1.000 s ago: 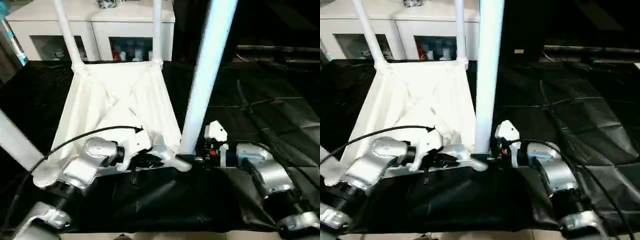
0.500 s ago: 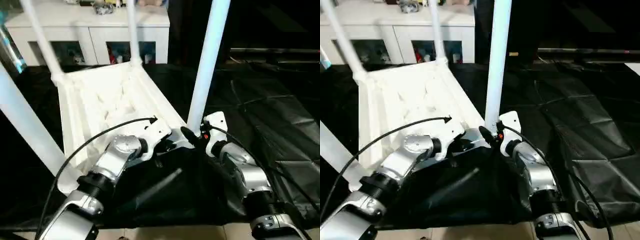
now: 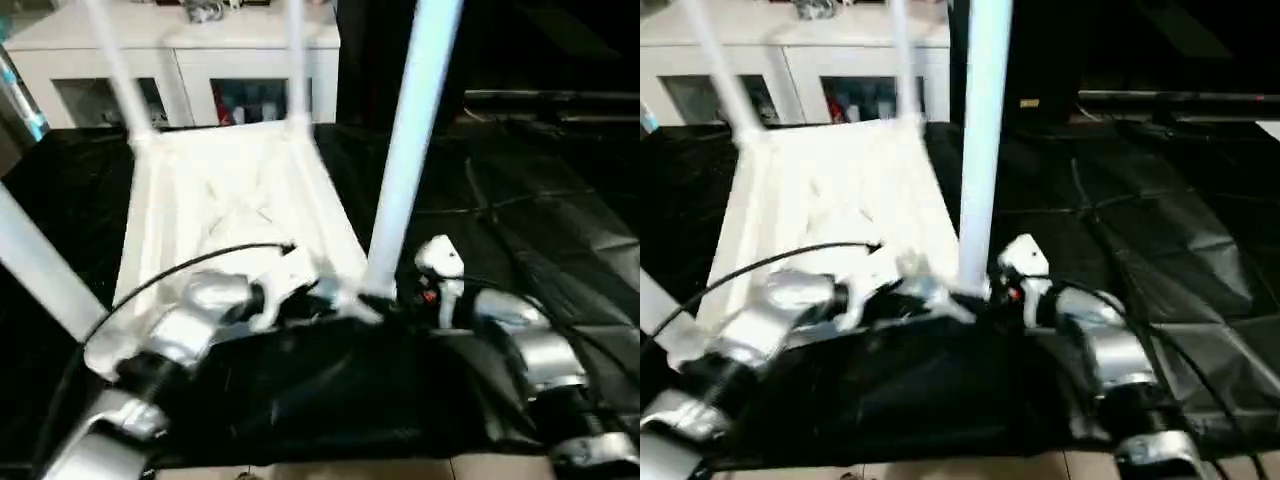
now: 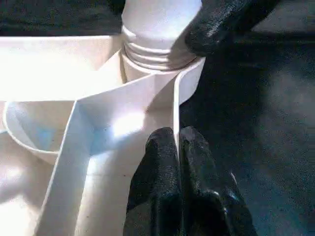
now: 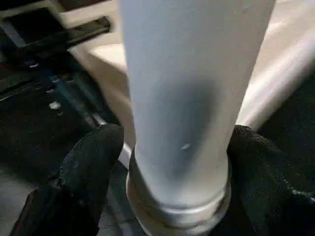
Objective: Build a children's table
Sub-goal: Rotate leg to tighten
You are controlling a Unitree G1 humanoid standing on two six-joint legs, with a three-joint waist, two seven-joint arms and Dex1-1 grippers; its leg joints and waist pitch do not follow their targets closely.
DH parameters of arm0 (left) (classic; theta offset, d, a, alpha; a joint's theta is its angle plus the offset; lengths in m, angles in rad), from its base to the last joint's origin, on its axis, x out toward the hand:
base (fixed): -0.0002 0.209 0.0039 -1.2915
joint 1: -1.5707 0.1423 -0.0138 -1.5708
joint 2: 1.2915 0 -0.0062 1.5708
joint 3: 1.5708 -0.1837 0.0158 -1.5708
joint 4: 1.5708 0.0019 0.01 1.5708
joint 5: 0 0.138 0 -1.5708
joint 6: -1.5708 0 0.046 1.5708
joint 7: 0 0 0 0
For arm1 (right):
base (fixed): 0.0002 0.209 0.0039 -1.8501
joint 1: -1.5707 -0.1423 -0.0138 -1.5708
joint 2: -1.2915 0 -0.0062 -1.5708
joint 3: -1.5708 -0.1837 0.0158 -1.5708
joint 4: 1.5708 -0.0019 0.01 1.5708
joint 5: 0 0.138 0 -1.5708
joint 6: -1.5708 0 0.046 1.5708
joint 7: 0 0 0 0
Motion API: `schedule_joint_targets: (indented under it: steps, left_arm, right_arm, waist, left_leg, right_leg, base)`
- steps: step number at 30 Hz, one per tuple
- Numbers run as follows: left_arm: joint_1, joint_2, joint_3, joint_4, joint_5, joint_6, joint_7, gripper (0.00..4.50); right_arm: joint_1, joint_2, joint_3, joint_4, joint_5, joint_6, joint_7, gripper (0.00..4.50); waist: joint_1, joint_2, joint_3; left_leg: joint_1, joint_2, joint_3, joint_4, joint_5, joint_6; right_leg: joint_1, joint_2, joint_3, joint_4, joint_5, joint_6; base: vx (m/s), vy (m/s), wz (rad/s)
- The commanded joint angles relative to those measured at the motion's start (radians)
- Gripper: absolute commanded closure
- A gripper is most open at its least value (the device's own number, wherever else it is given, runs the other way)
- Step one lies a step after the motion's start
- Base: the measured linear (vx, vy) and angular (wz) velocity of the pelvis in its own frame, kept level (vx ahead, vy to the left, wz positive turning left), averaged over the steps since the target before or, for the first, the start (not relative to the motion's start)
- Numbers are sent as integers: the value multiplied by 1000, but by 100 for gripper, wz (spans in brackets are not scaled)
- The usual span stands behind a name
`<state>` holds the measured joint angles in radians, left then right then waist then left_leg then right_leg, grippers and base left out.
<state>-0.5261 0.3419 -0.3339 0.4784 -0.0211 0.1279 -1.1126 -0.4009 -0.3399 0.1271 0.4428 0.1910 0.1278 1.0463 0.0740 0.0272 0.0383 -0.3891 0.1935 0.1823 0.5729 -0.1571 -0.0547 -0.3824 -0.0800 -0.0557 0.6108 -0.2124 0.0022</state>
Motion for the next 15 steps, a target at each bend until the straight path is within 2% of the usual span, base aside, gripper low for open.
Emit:
schedule_joint_targets:
  steps: [1,4,9,13,15]
  left_arm:
    - [2,-11,-31,-39,-36,-30,-69,450]
    - [3,11,-29,-43,-36,-27,-105,450]
    - [5,27,-26,-44,-28,-32,-115,450]
    - [2,21,-19,-35,-18,-31,-92,450]
    - [-11,2,-8,-8,7,-23,-23,450]
  right_arm:
    - [-15,-8,8,-10,11,7,41,126]
    - [-23,-30,18,2,6,0,78,164]
    - [-23,-25,33,3,13,2,102,191]
    - [-15,-14,31,-3,15,6,99,193]
    - [-5,8,21,2,9,13,46,193]
  waist:
    - [-2,-9,-59]
    - [12,-10,-60]
    - [12,-12,-57]
    - [11,-14,-57]
    - [10,-14,-57]
  left_leg:
    - [21,40,-9,-56,-177,84]
    - [25,42,-5,-53,-172,83]
    - [27,43,-4,-57,-217,57]
    - [25,42,-3,-57,-203,56]
    - [25,41,-3,-57,-199,57]
  right_leg:
    - [36,-57,35,-64,-45,-253]
    - [33,-58,37,-61,-40,-258]
    - [32,-62,39,-68,-112,-241]
    - [33,-63,39,-66,-105,-235]
    - [33,-63,39,-67,-104,-235]
  base:
    - [0,0,0]
    - [0,0,0]
    - [0,0,0]
    - [0,0,0]
    - [0,0,0]
